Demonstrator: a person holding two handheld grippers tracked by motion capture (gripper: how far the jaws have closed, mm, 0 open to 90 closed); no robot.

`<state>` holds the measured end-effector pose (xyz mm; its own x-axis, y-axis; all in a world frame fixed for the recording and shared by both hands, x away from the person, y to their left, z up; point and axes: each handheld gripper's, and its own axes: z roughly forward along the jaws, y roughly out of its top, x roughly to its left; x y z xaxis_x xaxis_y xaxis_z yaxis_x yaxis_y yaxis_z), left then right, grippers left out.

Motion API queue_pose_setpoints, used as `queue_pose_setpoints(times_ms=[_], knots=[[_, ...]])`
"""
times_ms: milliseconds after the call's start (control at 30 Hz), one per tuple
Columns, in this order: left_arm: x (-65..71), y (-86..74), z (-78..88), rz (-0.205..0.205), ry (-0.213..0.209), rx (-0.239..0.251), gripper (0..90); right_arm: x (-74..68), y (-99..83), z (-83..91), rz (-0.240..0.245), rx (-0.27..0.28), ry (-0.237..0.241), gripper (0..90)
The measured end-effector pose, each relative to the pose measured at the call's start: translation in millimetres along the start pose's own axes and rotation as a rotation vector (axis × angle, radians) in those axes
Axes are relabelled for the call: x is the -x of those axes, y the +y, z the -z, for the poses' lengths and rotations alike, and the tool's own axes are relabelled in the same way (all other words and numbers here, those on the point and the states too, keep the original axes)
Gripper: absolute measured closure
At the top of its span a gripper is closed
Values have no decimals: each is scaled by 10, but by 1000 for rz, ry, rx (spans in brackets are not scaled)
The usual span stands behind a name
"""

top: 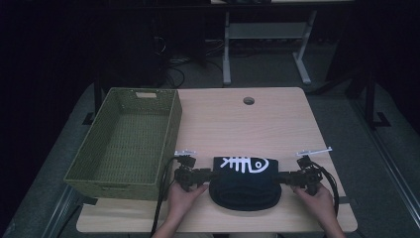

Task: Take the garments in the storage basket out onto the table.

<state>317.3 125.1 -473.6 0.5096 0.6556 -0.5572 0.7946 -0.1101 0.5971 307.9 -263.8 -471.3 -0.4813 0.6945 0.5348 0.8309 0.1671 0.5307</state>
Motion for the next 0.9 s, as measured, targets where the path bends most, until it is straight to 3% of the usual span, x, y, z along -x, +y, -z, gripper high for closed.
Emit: queue_pose_setpoints(times_ms=[333,600,900], knots=[[13,-14,-46,3,-13,-10,510,-50,2,-51,8,1,-14,590],[29,-29,-81,8,-29,-11,619,-35,-57,-84,-10,29,16,697],[72,-24,-96,-19,-21,-10,739,-59,-72,-95,-8,34,20,752]])
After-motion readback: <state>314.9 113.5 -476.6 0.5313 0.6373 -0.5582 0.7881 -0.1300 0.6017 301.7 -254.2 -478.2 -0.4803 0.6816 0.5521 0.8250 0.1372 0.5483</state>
